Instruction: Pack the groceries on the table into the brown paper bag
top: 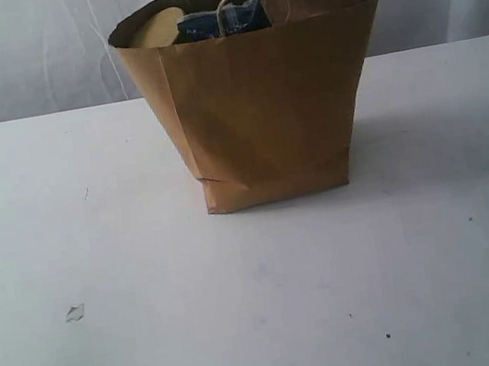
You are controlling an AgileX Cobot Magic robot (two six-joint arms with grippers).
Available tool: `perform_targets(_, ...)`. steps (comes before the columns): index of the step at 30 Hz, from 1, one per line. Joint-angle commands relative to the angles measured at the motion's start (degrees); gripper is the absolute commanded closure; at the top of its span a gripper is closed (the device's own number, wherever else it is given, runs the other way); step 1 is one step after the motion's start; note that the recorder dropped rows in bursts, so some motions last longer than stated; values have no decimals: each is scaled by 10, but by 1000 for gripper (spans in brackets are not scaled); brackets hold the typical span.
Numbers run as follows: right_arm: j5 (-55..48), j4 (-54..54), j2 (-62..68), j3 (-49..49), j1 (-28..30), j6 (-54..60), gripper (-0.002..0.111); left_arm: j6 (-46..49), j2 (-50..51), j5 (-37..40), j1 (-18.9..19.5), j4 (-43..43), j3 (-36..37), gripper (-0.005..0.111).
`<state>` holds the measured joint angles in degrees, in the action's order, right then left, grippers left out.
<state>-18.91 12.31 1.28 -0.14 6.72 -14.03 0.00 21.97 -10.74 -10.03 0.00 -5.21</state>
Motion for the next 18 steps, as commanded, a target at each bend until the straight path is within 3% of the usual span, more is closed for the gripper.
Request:
perform_targets(1, 0, 4, -3, 1, 3, -3, 108, 0, -90, 65, -4, 0, 5, 107)
perform_targets(4, 1, 4, -3, 1, 3, -3, 108, 0, -180, 67, 11, 0, 5, 107)
perform_targets(6, 1, 4, -3, 1, 3, -3, 108, -4, -220, 70, 50, 0, 5, 107)
perform_targets(8, 1, 4, -3, 1, 3, -3, 108, -47, -220, 131, 86, 0, 5, 107)
perform_targets(10, 1, 4, -3, 1, 3, -3, 108, -103, -220, 233, 95, 0, 5, 107)
perform_targets(13, 0, 4, -3, 1, 3, -3, 108, -53, -220, 325, 95, 12, 39, 107)
perform_targets(18, 1, 3, -3, 1, 3, -3, 108, -12, -220, 303, 94, 0, 52, 107)
